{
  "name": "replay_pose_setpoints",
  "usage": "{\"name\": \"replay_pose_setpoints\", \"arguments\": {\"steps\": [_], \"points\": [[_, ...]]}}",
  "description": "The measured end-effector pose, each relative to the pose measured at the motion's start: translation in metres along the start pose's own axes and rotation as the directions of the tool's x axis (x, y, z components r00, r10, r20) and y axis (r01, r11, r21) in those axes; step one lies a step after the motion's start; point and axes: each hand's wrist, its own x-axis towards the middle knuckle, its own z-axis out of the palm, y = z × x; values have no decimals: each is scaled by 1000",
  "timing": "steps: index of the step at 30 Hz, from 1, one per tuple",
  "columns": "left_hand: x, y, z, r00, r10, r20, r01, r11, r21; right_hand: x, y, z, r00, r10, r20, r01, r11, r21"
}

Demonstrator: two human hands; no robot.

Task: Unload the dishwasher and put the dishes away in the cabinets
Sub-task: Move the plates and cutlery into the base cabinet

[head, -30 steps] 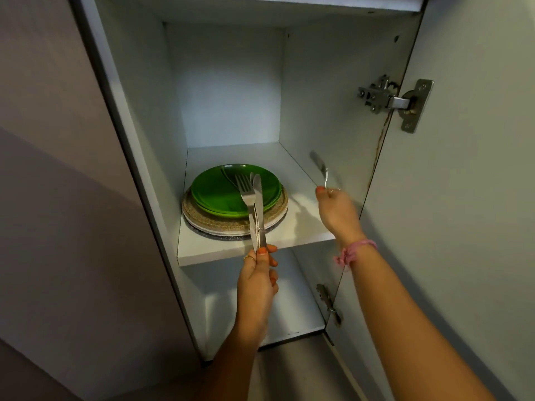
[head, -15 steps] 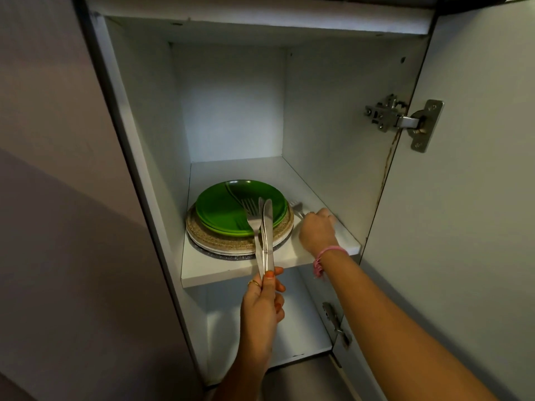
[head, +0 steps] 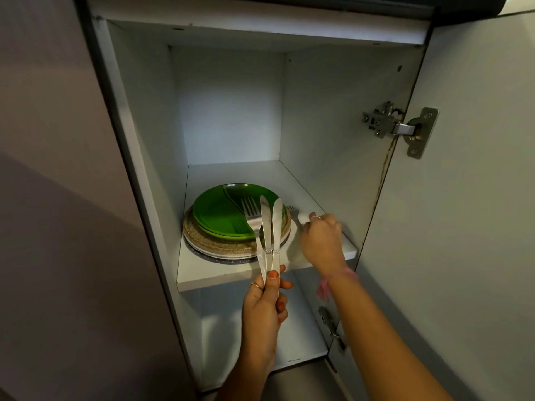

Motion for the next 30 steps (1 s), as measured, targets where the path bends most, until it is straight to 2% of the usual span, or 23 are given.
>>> {"name": "replay_pose_setpoints", "arguments": {"steps": [2,4,6,12,17,19,23,25,28,30], "points": [[1,-1,1,1000,-9,13,9,1000,-11,-31,4,-10,998,35,-51,-15,941,339],[1,-1,3,999,-15,31,16,1000,-22,-67,3,-18,992,41,117,-103,798,593],[-1,-1,5,998,-30,62,34,998,-58,-93,3,-13,965,15,261,-203,674,710],[-3,-2,10,996,-51,74,59,992,-110,-103,-2,0,936,172,306,-352,460,816],[-3,-2,10,992,-89,90,100,987,-123,-99,-1,-2,867,238,439,-495,293,818],[-3,-2,11,988,-102,112,117,984,-136,-97,1,-1,861,268,431,-497,271,824],[-1,-2,11,982,-83,170,108,983,-149,-92,0,-6,909,276,313,-395,330,857],[-1,0,9,980,-72,188,100,984,-146,-79,2,-12,930,302,209,-327,420,847],[-1,0,4,985,-71,159,88,991,-100,-47,9,-24,965,263,3,-184,666,723],[0,-1,2,989,-77,124,86,994,-63,-23,13,-31,976,212,-50,-154,837,526]]}}
